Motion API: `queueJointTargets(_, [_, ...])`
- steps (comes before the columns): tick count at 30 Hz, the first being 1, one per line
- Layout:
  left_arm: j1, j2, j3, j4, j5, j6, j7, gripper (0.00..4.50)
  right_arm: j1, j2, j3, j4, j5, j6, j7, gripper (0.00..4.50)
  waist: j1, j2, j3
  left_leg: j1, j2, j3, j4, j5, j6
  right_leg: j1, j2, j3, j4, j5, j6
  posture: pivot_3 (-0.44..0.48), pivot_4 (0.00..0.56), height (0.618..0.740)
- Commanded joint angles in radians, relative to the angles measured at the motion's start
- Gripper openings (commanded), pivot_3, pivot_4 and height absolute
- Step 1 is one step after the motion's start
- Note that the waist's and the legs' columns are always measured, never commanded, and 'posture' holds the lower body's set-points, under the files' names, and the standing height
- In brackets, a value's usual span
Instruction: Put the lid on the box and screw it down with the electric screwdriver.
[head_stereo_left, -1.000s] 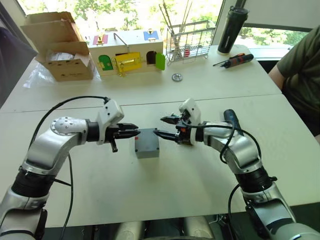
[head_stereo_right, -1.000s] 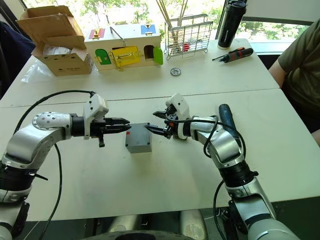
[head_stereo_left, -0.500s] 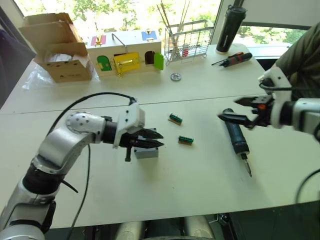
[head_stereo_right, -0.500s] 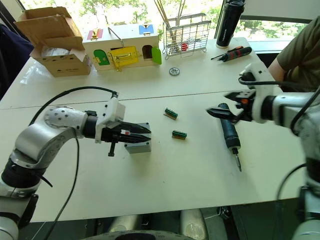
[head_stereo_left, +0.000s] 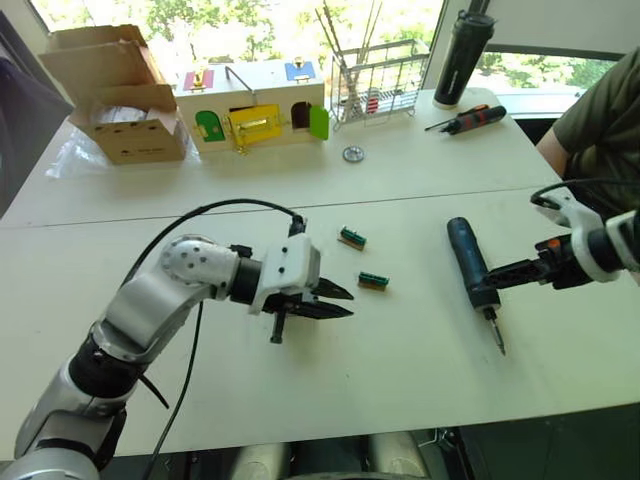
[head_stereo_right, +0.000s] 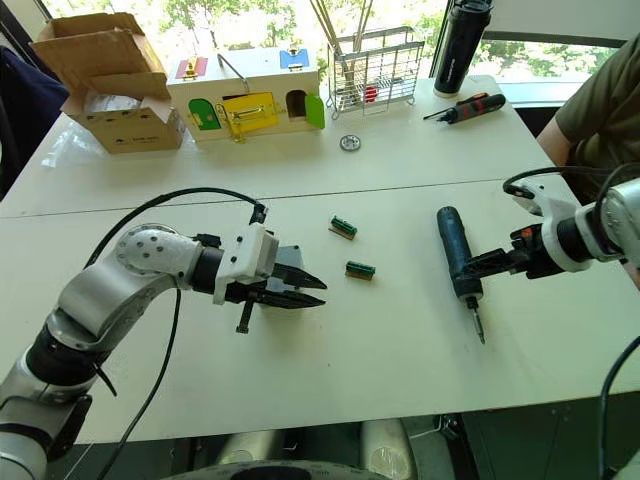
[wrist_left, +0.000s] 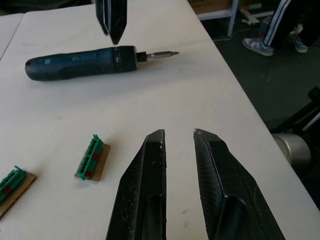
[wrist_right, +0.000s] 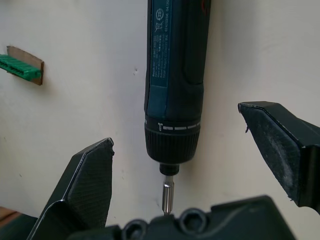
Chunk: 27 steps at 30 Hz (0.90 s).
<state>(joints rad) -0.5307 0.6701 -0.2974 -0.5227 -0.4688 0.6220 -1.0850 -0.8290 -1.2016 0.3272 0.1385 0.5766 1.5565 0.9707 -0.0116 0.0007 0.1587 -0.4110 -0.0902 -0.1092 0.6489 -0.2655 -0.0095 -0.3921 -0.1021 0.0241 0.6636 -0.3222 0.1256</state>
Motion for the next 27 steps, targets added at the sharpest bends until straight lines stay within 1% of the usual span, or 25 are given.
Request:
queueJointTargets(1, [0.008,-0.004,0.018,-0.042,-0.019,0.016,0.024,0.89,-0.053,0.034,0.057,0.071,-0.042,-0.020,0.013,4.48,0.003,0.000,0.000,0.000,0.000,0.000,0.000,0.000,-0.001,0.000,0.000,0.000,0.000,0.000,0.000,0.000,0.150,0.740])
queueJointTargets(2, [0.011,-0.005,0.021,-0.044,-0.020,0.020,0.029,0.89,-0.064,0.049,0.077,0.092,-0.053,-0.029,0.017,4.48,0.002,0.000,0.000,0.000,0.000,0.000,0.000,0.002,-0.003,0.000,0.000,0.000,0.000,0.000,0.000,0.000,0.150,0.740])
queueJointTargets(5, [0.015,-0.008,0.020,-0.050,-0.018,0.030,0.042,0.89,-0.087,0.081,0.138,0.137,-0.089,-0.066,0.037,4.48,0.003,0.000,0.000,0.000,-0.001,0.000,0.001,0.002,-0.004,0.000,0.000,0.000,0.000,0.000,0.000,0.000,0.150,0.740])
queueJointTargets(8, [0.028,-0.005,0.022,-0.055,-0.015,0.032,0.056,0.89,-0.088,0.106,0.270,0.132,-0.161,-0.138,0.071,4.48,0.001,0.000,0.000,0.000,-0.001,0.000,0.001,0.002,-0.004,0.000,0.000,0.000,0.000,0.000,0.000,0.000,0.150,0.740])
queueJointTargets(10, [0.030,-0.009,0.022,-0.060,-0.016,0.037,0.068,0.89,-0.080,0.111,0.346,0.116,-0.204,-0.182,0.107,4.48,0.000,-0.004,-0.002,0.000,0.000,-0.001,0.001,0.002,-0.004,0.000,0.000,-0.001,0.000,0.000,0.000,0.000,0.150,0.740])
queueJointTargets(13, [0.030,-0.012,0.015,-0.068,-0.008,0.044,0.086,0.89,-0.071,0.109,0.422,0.092,-0.258,-0.241,0.172,4.48,0.000,-0.013,-0.007,0.001,0.000,-0.002,0.001,0.002,-0.004,0.003,0.001,-0.001,0.000,0.000,0.000,0.000,0.150,0.740])
queueJointTargets(16, [0.052,0.000,0.011,-0.080,0.006,0.044,0.099,0.89,-0.072,0.127,0.468,0.096,-0.313,-0.273,0.211,3.85,0.001,-0.021,-0.012,0.002,0.000,-0.003,0.001,0.002,-0.004,0.004,0.001,-0.002,-0.001,0.000,0.000,0.000,0.150,0.740])
queueJointTargets(21, [0.085,0.001,0.020,-0.104,0.007,0.059,0.140,0.89,-0.057,0.151,0.510,0.127,-0.398,-0.304,0.250,2.10,0.003,-0.025,-0.014,0.002,0.000,-0.004,0.001,0.002,-0.004,0.004,0.000,-0.002,-0.001,0.000,0.000,0.000,0.150,0.740])
queueJointTargets(22, [0.088,-0.002,0.019,-0.109,0.005,0.062,0.148,0.89,-0.053,0.155,0.513,0.140,-0.412,-0.310,0.258,1.83,0.003,-0.026,-0.015,0.002,0.000,-0.005,0.001,0.002,-0.004,0.004,0.000,-0.002,-0.001,0.000,0.000,0.000,0.150,0.740])
queueJointTargets(27, [0.093,-0.006,0.013,-0.111,0.008,0.063,0.166,0.89,-0.026,0.152,0.513,0.178,-0.480,-0.352,0.301,1.81,0.008,-0.032,-0.019,0.003,0.000,-0.006,0.001,0.002,-0.004,0.005,0.000,-0.003,-0.002,0.000,0.000,0.000,0.150,0.740])
